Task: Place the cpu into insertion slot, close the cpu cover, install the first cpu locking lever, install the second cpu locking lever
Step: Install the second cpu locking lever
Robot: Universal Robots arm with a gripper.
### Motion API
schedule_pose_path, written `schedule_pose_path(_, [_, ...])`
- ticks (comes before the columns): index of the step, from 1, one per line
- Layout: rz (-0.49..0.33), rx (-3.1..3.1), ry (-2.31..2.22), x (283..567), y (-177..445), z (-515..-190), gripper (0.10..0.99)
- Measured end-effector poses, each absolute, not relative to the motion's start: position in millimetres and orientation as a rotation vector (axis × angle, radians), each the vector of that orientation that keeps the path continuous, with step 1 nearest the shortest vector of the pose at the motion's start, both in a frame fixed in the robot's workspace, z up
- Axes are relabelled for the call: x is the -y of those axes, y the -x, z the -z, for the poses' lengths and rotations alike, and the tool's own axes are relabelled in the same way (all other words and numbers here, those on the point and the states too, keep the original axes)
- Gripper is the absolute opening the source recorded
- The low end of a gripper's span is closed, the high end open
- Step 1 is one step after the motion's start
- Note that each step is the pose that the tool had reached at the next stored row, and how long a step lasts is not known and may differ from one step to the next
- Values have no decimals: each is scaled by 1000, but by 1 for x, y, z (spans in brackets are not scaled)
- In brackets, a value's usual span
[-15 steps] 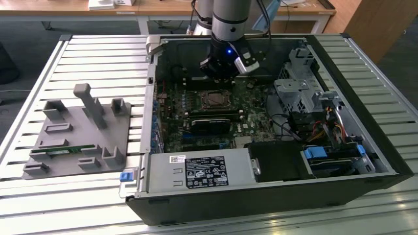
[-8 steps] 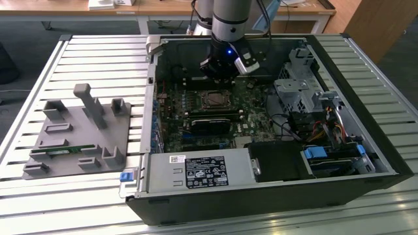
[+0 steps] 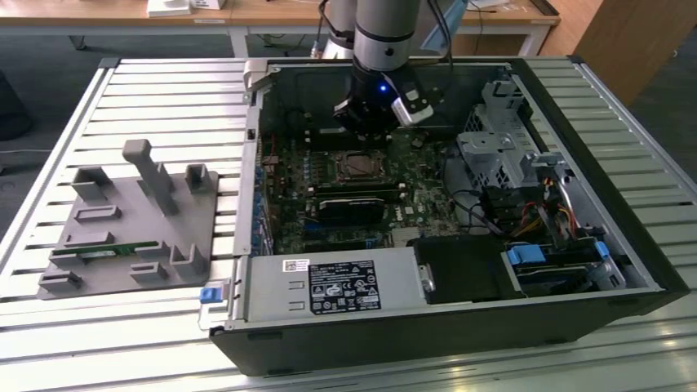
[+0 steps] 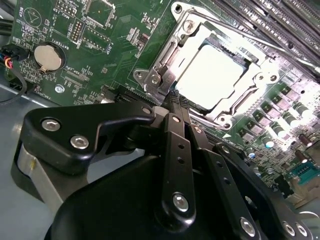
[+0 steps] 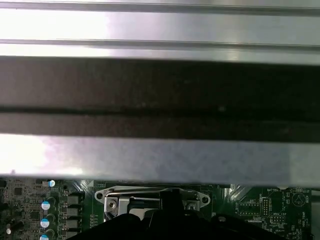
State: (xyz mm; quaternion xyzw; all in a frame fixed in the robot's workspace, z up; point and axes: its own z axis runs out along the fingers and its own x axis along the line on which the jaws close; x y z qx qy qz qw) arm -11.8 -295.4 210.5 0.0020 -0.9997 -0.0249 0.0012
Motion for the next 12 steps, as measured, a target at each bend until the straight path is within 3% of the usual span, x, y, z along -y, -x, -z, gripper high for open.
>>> schedule_pose_path(12, [76, 3138, -6, 304, 12, -211, 106])
